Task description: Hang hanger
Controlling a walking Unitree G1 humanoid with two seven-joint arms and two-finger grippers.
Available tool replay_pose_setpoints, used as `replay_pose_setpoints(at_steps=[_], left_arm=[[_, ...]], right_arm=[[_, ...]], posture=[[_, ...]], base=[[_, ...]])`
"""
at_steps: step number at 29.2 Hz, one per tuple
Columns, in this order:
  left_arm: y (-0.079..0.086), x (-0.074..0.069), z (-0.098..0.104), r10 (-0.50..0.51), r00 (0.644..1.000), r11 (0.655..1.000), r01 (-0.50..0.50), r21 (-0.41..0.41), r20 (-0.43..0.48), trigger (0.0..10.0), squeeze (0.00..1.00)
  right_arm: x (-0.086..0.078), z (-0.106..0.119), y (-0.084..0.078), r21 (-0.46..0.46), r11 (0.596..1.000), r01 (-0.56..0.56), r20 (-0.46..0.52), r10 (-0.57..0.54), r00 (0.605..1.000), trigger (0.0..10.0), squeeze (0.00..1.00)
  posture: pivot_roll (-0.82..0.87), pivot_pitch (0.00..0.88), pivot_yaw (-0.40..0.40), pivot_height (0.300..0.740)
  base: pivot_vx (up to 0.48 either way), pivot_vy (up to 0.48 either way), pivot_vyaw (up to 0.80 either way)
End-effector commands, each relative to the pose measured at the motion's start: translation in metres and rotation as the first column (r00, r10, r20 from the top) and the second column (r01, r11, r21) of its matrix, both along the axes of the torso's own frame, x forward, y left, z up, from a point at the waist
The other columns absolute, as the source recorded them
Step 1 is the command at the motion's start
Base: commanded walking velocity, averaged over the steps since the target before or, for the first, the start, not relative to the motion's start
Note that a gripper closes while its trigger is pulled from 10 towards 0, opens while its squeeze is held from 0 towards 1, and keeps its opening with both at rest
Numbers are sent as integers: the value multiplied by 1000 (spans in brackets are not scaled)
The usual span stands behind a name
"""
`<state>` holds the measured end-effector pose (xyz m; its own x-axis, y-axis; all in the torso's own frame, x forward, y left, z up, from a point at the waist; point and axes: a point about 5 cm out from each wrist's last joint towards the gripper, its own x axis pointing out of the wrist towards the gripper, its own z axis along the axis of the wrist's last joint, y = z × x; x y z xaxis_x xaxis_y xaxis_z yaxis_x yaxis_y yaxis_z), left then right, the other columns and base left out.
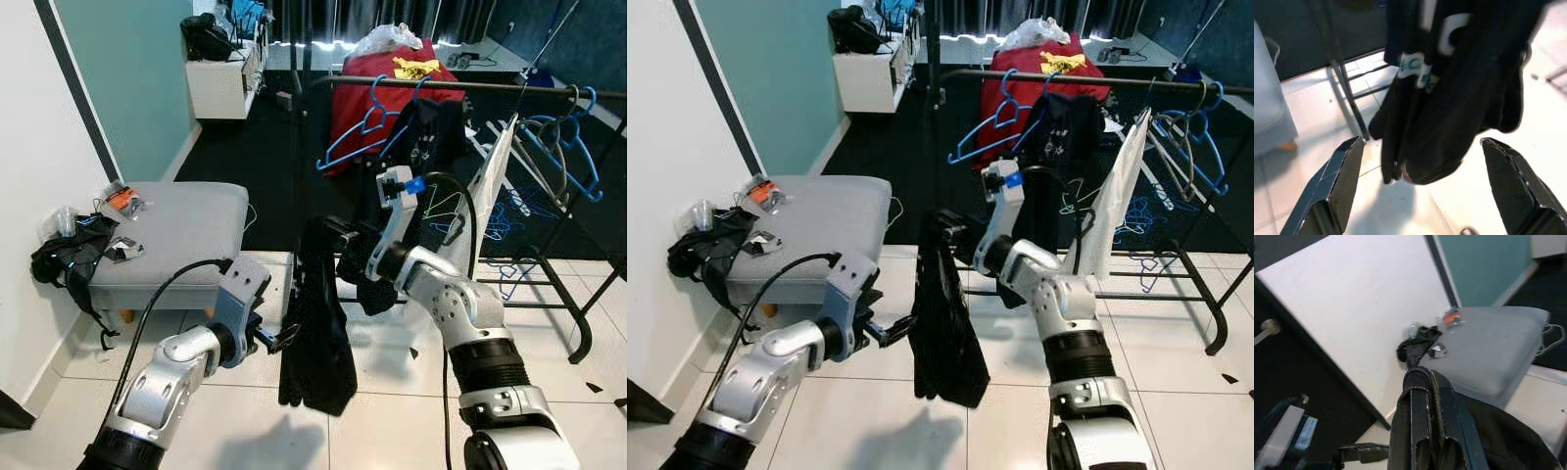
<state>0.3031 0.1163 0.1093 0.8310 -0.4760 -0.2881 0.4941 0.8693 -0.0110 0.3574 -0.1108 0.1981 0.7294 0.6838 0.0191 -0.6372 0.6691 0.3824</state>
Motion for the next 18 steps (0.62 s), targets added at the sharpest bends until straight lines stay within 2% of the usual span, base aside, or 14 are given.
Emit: replay_pose_setpoints(at_steps=[1,3,7,8,10,11,15,16,18], left_arm=[[-3,1,-5,31,999,999,-31,-19,-20,10000,1000],[-11,3,-6,45,999,997,-47,-66,-27,10000,1000],[-17,6,-12,61,997,998,-62,-32,-40,10000,1000],[-18,7,-16,84,996,996,-84,-9,-44,10000,549],[-19,9,-19,100,994,995,-100,8,-45,10000,549],[-18,11,-24,136,990,990,-135,35,-40,10000,0],[-16,14,-30,188,982,981,-186,53,-30,10000,0],[-15,16,-34,229,972,973,-228,24,-45,10000,0],[-17,15,-35,223,974,975,-223,12,-50,10000,0]], right_arm=[[4,9,2,5,1000,20,8,-20,1000,0,0],[7,15,2,16,998,63,1,-63,998,0,0],[12,21,3,23,995,100,-10,-100,995,0,0],[14,25,5,34,993,111,-16,-110,994,0,0],[15,27,6,42,992,117,-20,-116,993,0,0],[15,30,9,53,992,112,-22,-111,994,0,0],[14,35,15,70,993,97,-24,-95,995,0,0],[13,39,20,80,994,81,-24,-79,997,0,0],[12,41,21,82,994,76,-23,-75,997,0,0]], posture=[[-21,53,-24,740],[-25,59,-28,740],[-28,70,-35,740],[-28,75,-40,740],[-28,75,-40,740],[-30,79,-37,740],[-32,78,-35,740],[-34,77,-34,740],[-34,77,-33,740]], base=[[0,0,0],[0,0,0],[0,0,0],[0,0,0],[0,0,0],[0,0,0],[0,0,0],[0,0,0],[0,0,0]])
